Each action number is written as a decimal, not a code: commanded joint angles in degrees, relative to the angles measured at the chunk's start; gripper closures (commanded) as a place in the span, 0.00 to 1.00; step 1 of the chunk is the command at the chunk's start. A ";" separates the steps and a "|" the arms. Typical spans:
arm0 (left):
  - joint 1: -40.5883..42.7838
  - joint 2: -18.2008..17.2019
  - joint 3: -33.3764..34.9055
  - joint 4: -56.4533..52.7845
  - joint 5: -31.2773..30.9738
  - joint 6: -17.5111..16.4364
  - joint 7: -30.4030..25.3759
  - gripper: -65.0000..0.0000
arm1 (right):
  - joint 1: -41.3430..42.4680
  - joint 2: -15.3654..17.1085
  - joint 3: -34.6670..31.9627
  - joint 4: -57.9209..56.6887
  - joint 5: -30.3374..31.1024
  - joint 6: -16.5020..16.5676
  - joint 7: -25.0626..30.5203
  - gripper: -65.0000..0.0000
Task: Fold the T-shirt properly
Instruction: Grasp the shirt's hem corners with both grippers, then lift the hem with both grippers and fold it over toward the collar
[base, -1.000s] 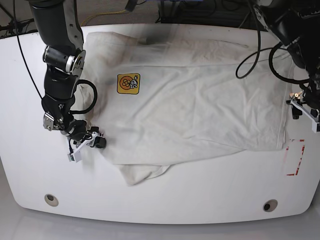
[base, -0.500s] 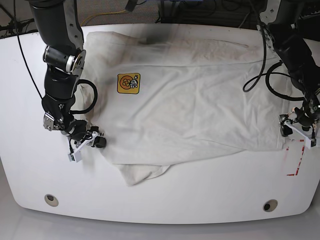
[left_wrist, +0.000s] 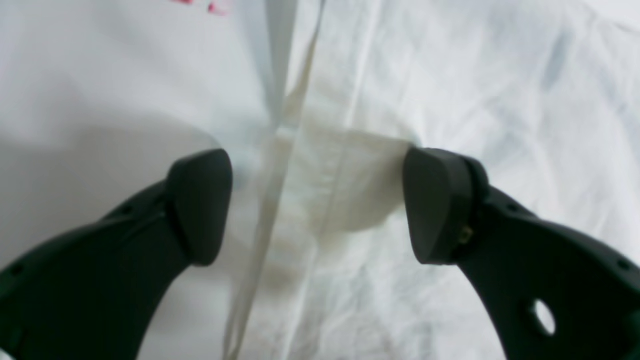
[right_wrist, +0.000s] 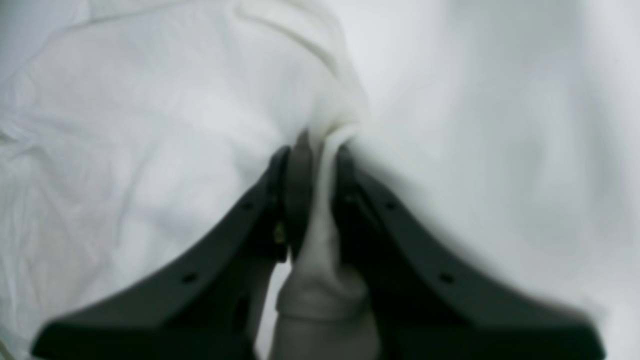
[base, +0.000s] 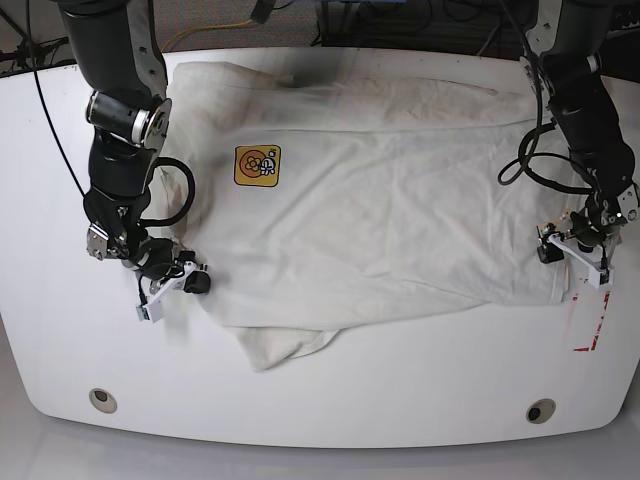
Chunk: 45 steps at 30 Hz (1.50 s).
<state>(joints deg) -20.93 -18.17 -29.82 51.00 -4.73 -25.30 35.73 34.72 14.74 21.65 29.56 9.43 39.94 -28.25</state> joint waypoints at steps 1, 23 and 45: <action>-1.09 -0.86 0.07 0.56 -0.59 -0.24 -0.52 0.22 | 1.54 0.51 -0.07 0.72 0.20 0.06 0.07 0.90; -2.76 0.64 4.81 3.63 -1.03 -0.41 -0.34 1.00 | 1.54 0.51 -0.07 1.60 0.02 0.06 -1.16 1.00; -3.29 2.66 4.55 31.15 -1.11 -0.41 9.42 1.00 | 4.53 1.65 -0.15 29.21 -0.07 0.06 -21.82 1.00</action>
<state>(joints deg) -21.41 -14.41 -25.10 79.15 -5.52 -26.13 45.82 35.97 14.46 21.37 56.34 8.95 40.16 -50.54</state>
